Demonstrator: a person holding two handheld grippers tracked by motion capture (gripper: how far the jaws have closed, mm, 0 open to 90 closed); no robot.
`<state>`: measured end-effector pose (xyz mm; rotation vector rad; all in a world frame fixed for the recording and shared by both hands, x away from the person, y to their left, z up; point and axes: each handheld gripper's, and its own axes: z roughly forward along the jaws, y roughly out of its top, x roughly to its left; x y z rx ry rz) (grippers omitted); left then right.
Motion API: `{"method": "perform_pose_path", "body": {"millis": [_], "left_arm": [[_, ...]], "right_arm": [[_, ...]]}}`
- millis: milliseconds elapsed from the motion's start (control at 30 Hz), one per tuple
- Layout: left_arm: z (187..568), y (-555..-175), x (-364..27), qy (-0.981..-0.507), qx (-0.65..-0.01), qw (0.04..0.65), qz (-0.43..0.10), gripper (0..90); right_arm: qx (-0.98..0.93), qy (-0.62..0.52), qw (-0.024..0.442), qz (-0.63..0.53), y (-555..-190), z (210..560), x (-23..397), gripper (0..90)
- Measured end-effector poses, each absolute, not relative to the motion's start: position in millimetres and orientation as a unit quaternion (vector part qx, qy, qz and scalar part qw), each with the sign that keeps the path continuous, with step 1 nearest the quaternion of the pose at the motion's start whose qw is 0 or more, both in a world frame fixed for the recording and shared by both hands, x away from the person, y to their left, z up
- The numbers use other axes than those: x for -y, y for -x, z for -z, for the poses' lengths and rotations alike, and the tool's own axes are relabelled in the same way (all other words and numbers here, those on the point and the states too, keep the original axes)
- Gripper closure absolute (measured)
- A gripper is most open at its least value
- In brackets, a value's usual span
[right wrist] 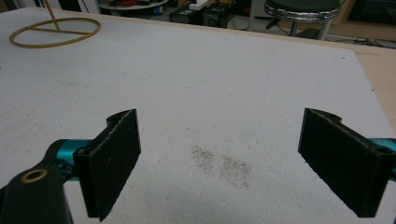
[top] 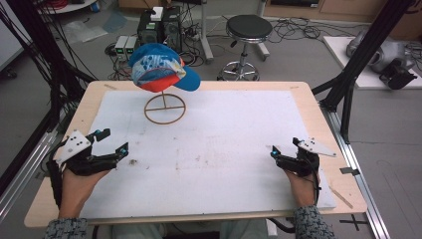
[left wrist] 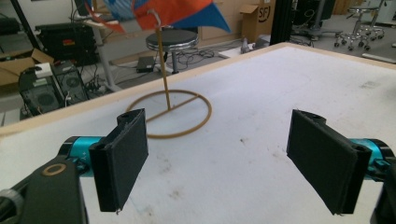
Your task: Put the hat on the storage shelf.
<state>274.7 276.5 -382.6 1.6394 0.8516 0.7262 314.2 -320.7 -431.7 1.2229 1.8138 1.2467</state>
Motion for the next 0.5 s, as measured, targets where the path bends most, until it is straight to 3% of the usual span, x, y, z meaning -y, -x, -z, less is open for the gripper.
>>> {"method": "perform_pose_path", "body": {"millis": [500], "left_arm": [[405,-270,-273,-0.694,-0.363,0.545,-0.297,20.3]], "right_arm": [[-0.686,-0.461,0.308,-0.471,-313,432,320,12.1]]}}
